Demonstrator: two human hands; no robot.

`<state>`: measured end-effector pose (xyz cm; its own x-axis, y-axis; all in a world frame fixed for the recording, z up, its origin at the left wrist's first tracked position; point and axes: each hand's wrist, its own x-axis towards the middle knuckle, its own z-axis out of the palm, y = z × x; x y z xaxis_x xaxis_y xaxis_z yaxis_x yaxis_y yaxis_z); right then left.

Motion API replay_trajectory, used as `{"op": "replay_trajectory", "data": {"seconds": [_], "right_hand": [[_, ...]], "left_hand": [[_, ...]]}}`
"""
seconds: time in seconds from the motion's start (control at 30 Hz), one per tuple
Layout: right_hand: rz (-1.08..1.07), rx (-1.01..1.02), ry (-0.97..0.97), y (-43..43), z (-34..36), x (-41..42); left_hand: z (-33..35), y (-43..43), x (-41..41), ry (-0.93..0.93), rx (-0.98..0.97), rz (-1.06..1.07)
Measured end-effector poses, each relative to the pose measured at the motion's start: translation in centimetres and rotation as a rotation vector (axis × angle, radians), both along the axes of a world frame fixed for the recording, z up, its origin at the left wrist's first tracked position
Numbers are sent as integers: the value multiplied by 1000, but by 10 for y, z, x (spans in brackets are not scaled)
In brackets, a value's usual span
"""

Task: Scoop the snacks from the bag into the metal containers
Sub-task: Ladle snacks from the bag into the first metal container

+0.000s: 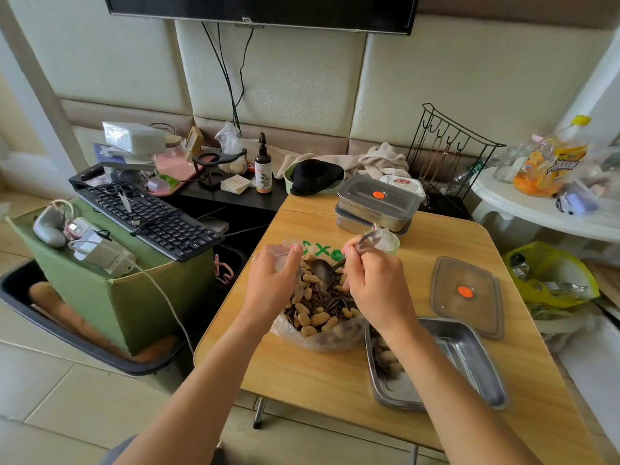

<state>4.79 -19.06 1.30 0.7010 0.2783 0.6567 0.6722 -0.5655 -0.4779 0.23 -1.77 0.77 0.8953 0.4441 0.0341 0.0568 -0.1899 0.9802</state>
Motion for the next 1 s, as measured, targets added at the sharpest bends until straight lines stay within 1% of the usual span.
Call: {"op": "replay_trajectory", "data": {"seconds": [0.1,0.17,0.23,0.37,0.43,0.47,0.53,0.63,0.7,0.73,0.8,0.9,1.0], "right_hand": [[-33,61,82,-2,2,-2],[-78,129,204,-2,3,-2],[-136,233,373,-2,5,-1],[-260,527,774,-11,4,5],[-290,629,875,-14,2,6],[-300,628,871,-15,3,6],[-304,543,773,-18,8,3],[-268,398,559,-24,22,0],[-264,356,479,-29,29,0],[-269,359,459,-32,32,1],[-294,375,428,-40,37,2],[-327,410,403,-51,44,4],[-349,438,398,-59,50,6]], "left_hand": [[-1,1,1,-1,1,-12],[0,1,1,2,6,-13],[-1,2,0,0,9,-17],[-2,2,0,4,27,-24],[-2,2,0,9,44,-21],[-3,2,0,19,57,-22],[-6,3,1,44,155,-14],[-13,2,3,37,456,23],[-17,-4,5,-22,633,14],[-20,-7,7,-41,703,-11],[-24,-12,10,-22,817,-68],[-25,-15,15,34,891,-111],[-24,-18,19,76,978,-105]]}}
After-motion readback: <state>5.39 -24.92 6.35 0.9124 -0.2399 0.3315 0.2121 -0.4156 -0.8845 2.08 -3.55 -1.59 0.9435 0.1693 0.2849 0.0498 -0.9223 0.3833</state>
